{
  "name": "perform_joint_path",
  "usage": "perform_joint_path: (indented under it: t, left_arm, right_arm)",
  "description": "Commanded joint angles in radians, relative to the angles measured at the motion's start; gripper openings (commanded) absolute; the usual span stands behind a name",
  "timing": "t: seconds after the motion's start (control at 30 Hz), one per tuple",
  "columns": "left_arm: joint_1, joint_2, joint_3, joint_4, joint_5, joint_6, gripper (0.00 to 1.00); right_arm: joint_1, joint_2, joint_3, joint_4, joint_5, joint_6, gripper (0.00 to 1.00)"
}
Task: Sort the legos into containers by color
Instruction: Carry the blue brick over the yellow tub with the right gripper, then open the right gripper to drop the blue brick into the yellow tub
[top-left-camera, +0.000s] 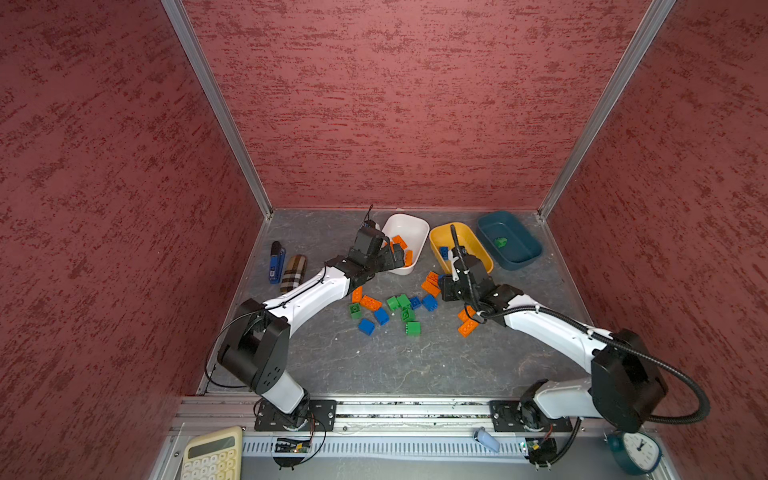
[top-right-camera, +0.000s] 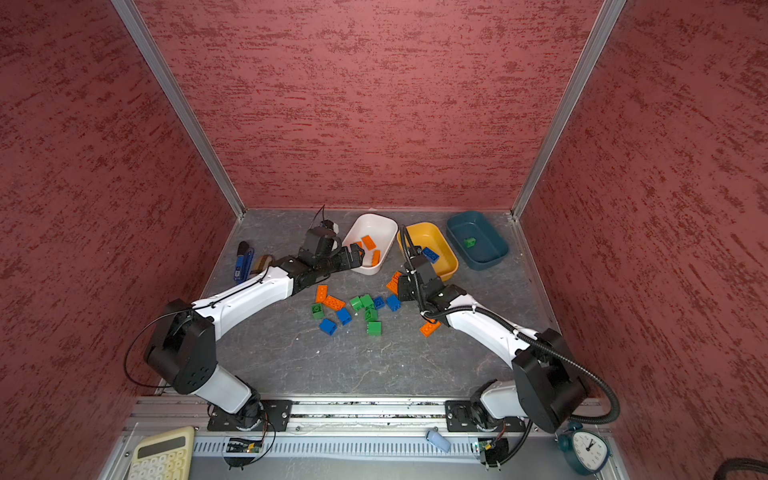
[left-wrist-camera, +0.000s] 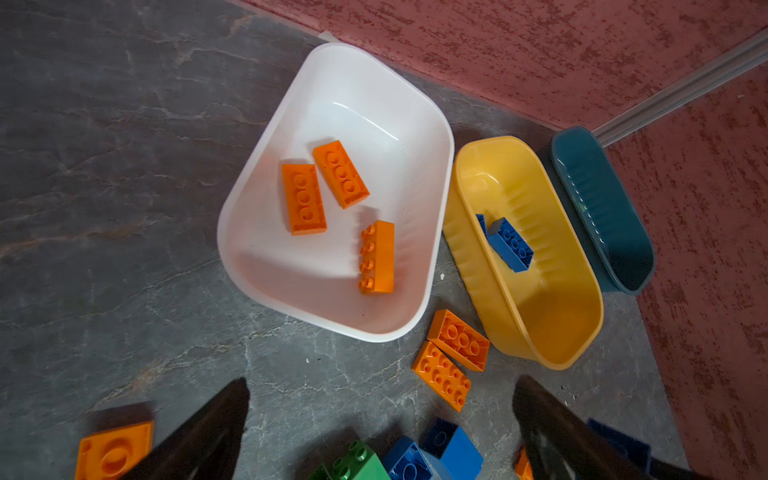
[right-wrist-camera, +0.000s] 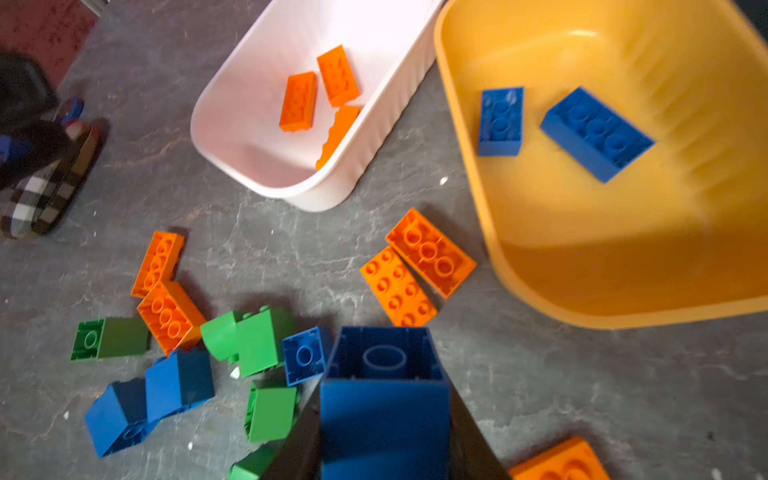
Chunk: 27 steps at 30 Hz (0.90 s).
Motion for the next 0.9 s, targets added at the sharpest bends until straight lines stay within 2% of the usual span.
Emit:
perform_joint_path:
  t: [0.0,0.13,0.27,0.43,0.6,0.73,0.87]
  left_arm:
    - [-0.031,-0.028,0.003,0.075,0.013,0.069,0.99]
    - [-0.062,-0.022,0.008,0.116,0.022,0.103,0.99]
    - [-0.073,-0.027,-0.01,0.156,0.029,0.099,0.99]
    - [-0.073,-0.027,-0.009,0.141,0.02,0.077,0.99]
    - [-0.072,-0.031,-0.002,0.111,0.006,0.062,0.99]
    - [-0.069,-0.034,-0.009,0.11,0.005,0.046,0.99]
    - [-0.068,-0.034,-0.007,0.103,0.003,0.036,0.99]
  right_arm:
    - [-0.085,-0.003,0.026,0.071,-0.037,-0.088,0.26]
    - [-0.197,0.073,0.1,0.099,-0.088,-0.138,0.26]
    - [-0.274,0.23,0.228,0.095,-0.099,-0.137,0.27]
    - [-0.314,0.394,0.352,0.116,-0.113,-0.104,0.28]
    - [-0.318,0.546,0.495,0.048,-0.121,-0.122,0.31]
    - [-0.319,0.63,0.596,-0.025,-0.105,-0.116,0.48]
    - [-0.319,0.612,0.6,-0.021,-0.128,-0.107,0.61]
